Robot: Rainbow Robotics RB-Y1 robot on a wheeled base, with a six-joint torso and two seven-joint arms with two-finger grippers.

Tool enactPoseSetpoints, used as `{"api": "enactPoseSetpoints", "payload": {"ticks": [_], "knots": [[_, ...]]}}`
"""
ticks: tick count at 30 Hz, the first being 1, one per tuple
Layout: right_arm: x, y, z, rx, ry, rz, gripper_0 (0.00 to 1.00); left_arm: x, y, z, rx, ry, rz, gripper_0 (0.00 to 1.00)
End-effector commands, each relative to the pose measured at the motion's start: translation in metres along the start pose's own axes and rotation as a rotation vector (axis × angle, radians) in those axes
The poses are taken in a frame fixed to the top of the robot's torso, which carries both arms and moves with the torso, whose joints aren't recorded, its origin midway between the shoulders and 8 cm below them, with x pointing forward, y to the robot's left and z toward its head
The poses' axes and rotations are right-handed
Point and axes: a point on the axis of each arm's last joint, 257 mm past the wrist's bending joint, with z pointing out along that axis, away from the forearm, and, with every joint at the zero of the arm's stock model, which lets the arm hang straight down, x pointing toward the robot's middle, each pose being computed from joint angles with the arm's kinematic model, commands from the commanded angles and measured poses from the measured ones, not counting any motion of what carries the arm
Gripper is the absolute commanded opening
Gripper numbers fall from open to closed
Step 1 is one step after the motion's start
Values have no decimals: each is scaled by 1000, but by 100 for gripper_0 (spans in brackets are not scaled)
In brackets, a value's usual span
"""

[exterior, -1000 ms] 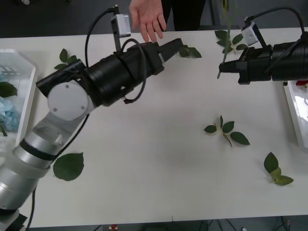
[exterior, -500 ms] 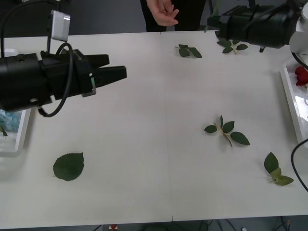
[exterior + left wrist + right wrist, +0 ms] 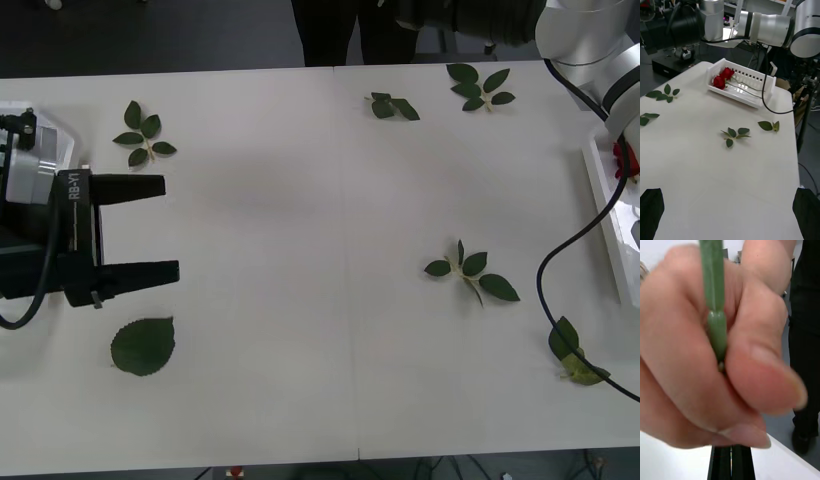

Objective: Place the red flowers into the right box and the blue flowers into the left box. If a person shows an open palm, hand one flower to the person first, then continue sorting.

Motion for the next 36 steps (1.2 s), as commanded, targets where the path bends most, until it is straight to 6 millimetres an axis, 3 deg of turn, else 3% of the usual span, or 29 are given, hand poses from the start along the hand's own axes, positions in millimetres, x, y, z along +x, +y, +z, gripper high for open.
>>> {"api": "enactPoseSetpoints", "payload": {"ticks": [1, 8, 13, 14, 15, 17, 18, 21, 24, 32, 36], "knots": [[-41, 12, 11, -14, -51, -33, 0, 23, -3, -18, 68, 77, -58, 100], [-39, 14, 11, -17, -47, -32, 0, 50, -4, -28, 113, 73, -326, 100], [-37, 15, 12, -20, -43, -34, 0, 48, -16, -23, 150, 38, -423, 100], [-37, 15, 12, -20, -44, -33, 17, 47, -17, -22, 155, 36, -426, 100], [-38, 16, 12, -23, -43, -35, 39, 47, -18, -22, 158, 34, -425, 100], [-37, 17, 12, -27, -42, -32, 61, 47, -20, -21, 161, 35, -426, 100], [-36, 18, 11, -32, -39, -31, 70, 47, -20, -21, 161, 38, -426, 100], [-35, 19, 9, -48, -34, -29, 83, 48, -21, -21, 163, 37, -427, 100], [-34, 21, 6, -64, -24, -29, 89, 48, -21, -21, 163, 37, -427, 100], [-32, 22, -1, -89, -10, -28, 90, 47, -21, -20, 164, 31, -429, 100], [-20, 23, -14, -136, 46, -49, 90, 46, -21, -19, 165, 25, -431, 100]]}}
